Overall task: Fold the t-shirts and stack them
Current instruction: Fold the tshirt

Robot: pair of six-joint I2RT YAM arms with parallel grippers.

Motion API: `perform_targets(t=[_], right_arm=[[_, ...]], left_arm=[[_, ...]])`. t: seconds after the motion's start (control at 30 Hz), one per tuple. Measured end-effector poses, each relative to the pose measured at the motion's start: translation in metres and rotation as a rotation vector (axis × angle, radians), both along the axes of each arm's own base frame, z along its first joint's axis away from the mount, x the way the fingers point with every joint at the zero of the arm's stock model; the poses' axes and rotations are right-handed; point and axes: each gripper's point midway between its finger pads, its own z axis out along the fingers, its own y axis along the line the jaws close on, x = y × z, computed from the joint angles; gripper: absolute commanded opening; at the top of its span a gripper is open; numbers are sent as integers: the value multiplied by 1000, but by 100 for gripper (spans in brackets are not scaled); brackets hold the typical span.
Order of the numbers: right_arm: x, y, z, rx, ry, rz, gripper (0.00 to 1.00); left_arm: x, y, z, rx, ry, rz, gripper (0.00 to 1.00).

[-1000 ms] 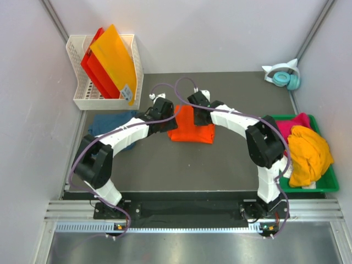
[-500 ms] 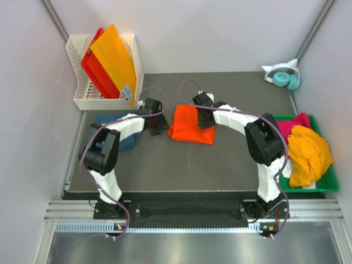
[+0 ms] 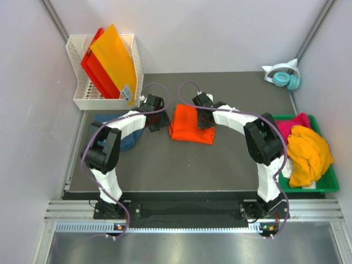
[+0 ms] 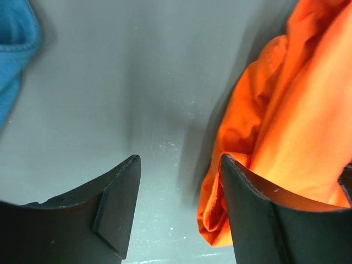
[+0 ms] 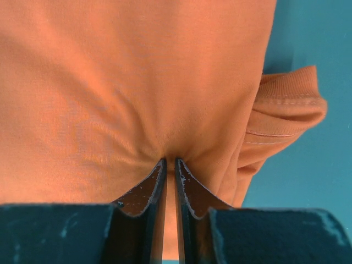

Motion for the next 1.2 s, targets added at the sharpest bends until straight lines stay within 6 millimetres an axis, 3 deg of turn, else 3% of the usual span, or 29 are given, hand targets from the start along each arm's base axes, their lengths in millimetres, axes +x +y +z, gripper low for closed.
perform_targets(t=[0.3,0.43,0.53,0.83,0.97,1.2], right_arm=[[0,1,0,2,1,2,11],[0,0,0,2,1,1,11],[0,0,0,2,1,1,11],[0,0,0,2,1,1,11],[0,0,1,2,1,1,11],[0,1,1,3,1,-2,12]], left_arm=[[20,-6,46,-26,-118,-15,68],[26,-12,55,-45,-139,-32,68],[30,-22,48,-78,-128,-60,69],[23,-41,-4,-101,-3,-127,71],[33,-52,1,-123,-17,-153,70],[33,-60,-5,-88,16,-181,64]])
